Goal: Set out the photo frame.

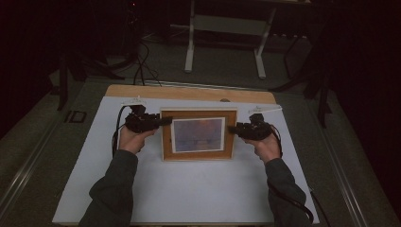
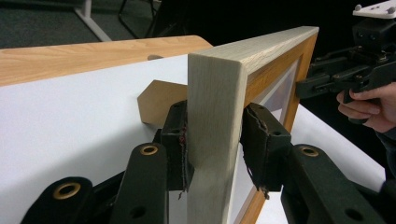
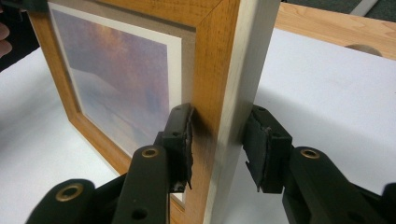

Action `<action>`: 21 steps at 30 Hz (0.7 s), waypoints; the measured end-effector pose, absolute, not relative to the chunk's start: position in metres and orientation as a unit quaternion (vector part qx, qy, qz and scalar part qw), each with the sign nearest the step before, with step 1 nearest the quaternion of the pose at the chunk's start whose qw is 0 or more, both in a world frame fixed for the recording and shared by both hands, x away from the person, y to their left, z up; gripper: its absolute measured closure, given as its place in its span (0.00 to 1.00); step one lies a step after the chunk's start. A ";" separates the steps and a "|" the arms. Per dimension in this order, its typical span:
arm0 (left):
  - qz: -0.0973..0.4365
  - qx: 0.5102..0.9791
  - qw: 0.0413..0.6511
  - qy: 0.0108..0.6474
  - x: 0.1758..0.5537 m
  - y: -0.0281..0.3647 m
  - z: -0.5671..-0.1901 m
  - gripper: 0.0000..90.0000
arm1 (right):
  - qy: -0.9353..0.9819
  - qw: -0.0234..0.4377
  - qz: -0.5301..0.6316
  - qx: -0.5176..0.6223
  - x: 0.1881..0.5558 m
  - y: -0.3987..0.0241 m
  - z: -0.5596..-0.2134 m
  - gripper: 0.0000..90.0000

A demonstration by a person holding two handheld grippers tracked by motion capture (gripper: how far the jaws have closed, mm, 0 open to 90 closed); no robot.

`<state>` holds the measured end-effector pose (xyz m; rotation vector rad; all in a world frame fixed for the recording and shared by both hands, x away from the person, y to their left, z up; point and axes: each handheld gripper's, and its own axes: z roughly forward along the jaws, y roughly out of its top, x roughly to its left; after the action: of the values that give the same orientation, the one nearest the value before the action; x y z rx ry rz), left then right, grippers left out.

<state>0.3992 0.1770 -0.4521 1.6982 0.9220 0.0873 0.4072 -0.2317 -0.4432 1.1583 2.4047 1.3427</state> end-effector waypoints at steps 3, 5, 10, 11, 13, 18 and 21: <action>0.033 0.722 0.569 0.392 0.400 0.177 -0.453 0.71 | 0.802 0.077 0.449 0.386 0.405 -0.233 -0.444 0.70; 0.031 0.721 0.570 0.392 0.401 0.177 -0.453 0.71 | 0.802 0.076 0.449 0.386 0.404 -0.233 -0.444 0.70; 0.026 0.720 0.572 0.392 0.402 0.177 -0.454 0.70 | 0.803 0.077 0.449 0.384 0.401 -0.235 -0.444 0.71; 0.025 0.719 0.573 0.392 0.402 0.176 -0.454 0.70 | 0.804 0.077 0.448 0.384 0.400 -0.235 -0.443 0.71; 0.023 0.719 0.574 0.392 0.402 0.176 -0.454 0.70 | 0.804 0.078 0.449 0.383 0.398 -0.236 -0.444 0.71; 0.020 0.717 0.574 0.395 0.401 0.176 -0.454 0.70 | 0.805 0.077 0.448 0.382 0.398 -0.236 -0.443 0.71; 0.018 0.717 0.574 0.396 0.400 0.176 -0.454 0.70 | 0.805 0.077 0.447 0.381 0.397 -0.236 -0.442 0.71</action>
<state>0.4001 0.1762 -0.4536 1.6790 0.9274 0.0433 0.3969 -0.2362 -0.4424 1.1416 2.4129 1.3406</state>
